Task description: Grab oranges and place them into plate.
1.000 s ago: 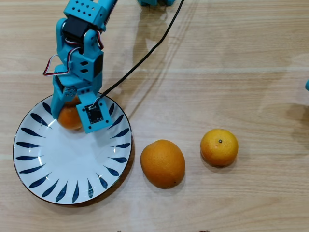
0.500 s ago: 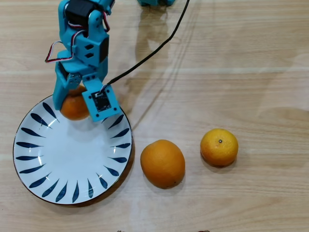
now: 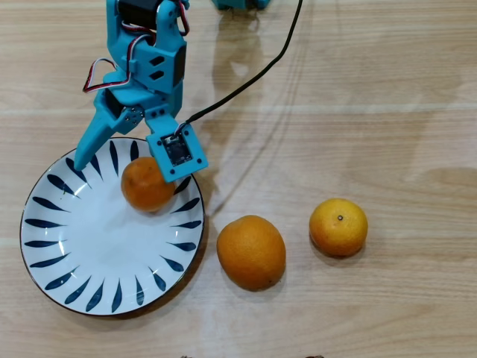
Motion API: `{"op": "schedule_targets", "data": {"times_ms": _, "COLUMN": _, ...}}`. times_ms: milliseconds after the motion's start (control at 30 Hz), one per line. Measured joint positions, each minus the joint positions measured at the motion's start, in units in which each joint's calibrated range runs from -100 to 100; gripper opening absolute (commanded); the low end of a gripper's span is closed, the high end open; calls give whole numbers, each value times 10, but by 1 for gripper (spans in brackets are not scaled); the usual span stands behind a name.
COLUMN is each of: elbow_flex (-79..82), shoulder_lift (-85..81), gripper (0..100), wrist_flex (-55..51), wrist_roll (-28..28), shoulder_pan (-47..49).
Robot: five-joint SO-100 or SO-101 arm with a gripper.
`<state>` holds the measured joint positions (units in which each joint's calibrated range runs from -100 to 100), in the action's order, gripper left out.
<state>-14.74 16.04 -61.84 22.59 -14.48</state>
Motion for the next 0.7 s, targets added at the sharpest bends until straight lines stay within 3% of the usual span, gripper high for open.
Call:
{"op": "schedule_targets", "data": {"times_ms": 367, "elbow_flex": 4, "shoulder_lift": -63, "gripper": 3, "wrist_flex": 0, "wrist_roll": 0, "shoulder_pan": 62}}
{"op": "schedule_targets", "data": {"times_ms": 700, "elbow_flex": 4, "shoulder_lift": -103, "gripper": 2, "wrist_flex": 0, "wrist_roll": 0, "shoulder_pan": 250}}
